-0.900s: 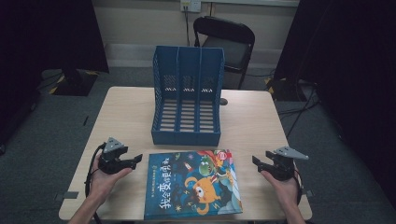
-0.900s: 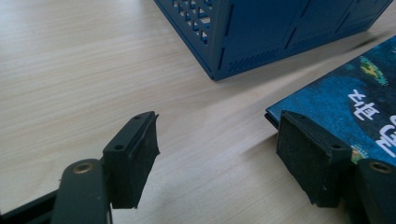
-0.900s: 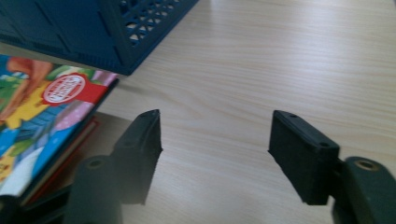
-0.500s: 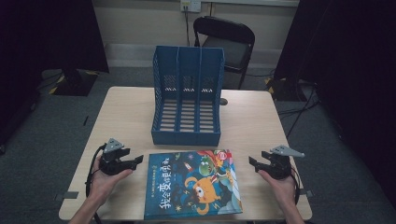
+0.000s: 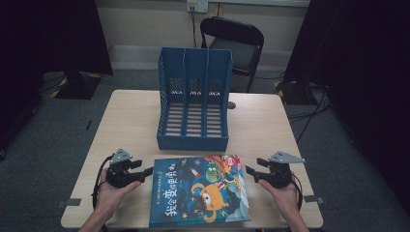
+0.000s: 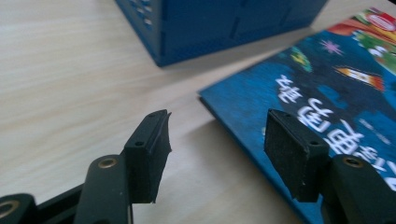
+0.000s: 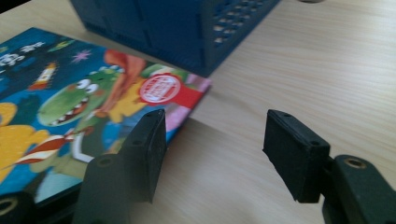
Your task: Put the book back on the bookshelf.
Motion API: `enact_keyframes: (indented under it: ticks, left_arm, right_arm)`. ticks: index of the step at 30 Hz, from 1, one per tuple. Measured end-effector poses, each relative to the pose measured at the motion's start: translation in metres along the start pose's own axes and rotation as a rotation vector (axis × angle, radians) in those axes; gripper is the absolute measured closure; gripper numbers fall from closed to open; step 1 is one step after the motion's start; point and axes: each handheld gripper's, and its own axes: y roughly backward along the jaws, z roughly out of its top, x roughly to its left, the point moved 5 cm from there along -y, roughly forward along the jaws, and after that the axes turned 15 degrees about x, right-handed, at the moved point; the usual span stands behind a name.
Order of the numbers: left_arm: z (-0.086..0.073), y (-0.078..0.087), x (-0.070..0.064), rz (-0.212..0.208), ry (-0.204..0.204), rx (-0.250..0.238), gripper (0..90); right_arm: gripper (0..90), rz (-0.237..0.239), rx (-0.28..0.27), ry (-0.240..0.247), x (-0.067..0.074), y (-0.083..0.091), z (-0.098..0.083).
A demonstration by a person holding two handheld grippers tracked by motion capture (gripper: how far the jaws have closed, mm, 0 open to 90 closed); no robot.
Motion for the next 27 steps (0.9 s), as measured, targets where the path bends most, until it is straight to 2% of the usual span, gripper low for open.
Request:
enact_keyframes:
  ticks: [2,3,5,7,8,9,14,16,20,22,27]
  left_arm:
    - [0.0,-0.002,-0.002,-0.01,-0.006,0.009,41.1]
    - [0.0,-0.005,-0.006,-0.027,-0.011,0.021,41.8]
    - [0.0,-0.007,-0.007,-0.032,-0.015,0.029,42.3]
    - [0.0,-0.009,-0.013,-0.049,-0.022,0.037,45.1]
    - [0.0,-0.009,-0.013,-0.049,-0.022,0.037,45.3]
    - [0.0,-0.012,-0.015,-0.052,-0.025,0.057,46.1]
    - [-0.001,-0.015,-0.015,-0.057,-0.022,0.06,45.3]
    - [-0.001,-0.015,-0.015,-0.063,-0.015,0.057,45.5]
    - [0.0,-0.018,-0.017,-0.096,-0.017,0.06,46.2]
    - [0.001,-0.019,-0.019,-0.081,-0.025,0.056,44.1]
    - [0.003,-0.02,-0.017,-0.083,-0.037,0.056,44.1]
  right_arm:
    - [39.5,0.01,0.001,0.013,0.004,-0.002,0.002]
    - [39.3,0.035,0.009,0.034,0.012,-0.007,0.004]
    - [39.1,0.046,0.015,0.039,0.016,-0.01,0.005]
    - [39.0,0.073,0.039,0.069,0.026,-0.018,0.004]
    - [39.0,0.073,0.039,0.069,0.026,-0.018,0.004]
    - [39.1,0.084,0.052,0.08,0.03,-0.021,0.003]
    - [37.8,0.106,0.073,0.087,0.034,-0.026,0.0]
    - [37.7,0.102,0.071,0.091,0.035,-0.026,0.0]
    - [36.6,0.121,0.072,0.072,0.033,-0.027,-0.001]
    - [36.1,0.13,0.074,0.069,0.032,-0.027,-0.001]
    - [35.9,0.125,0.085,0.071,0.035,-0.026,-0.002]
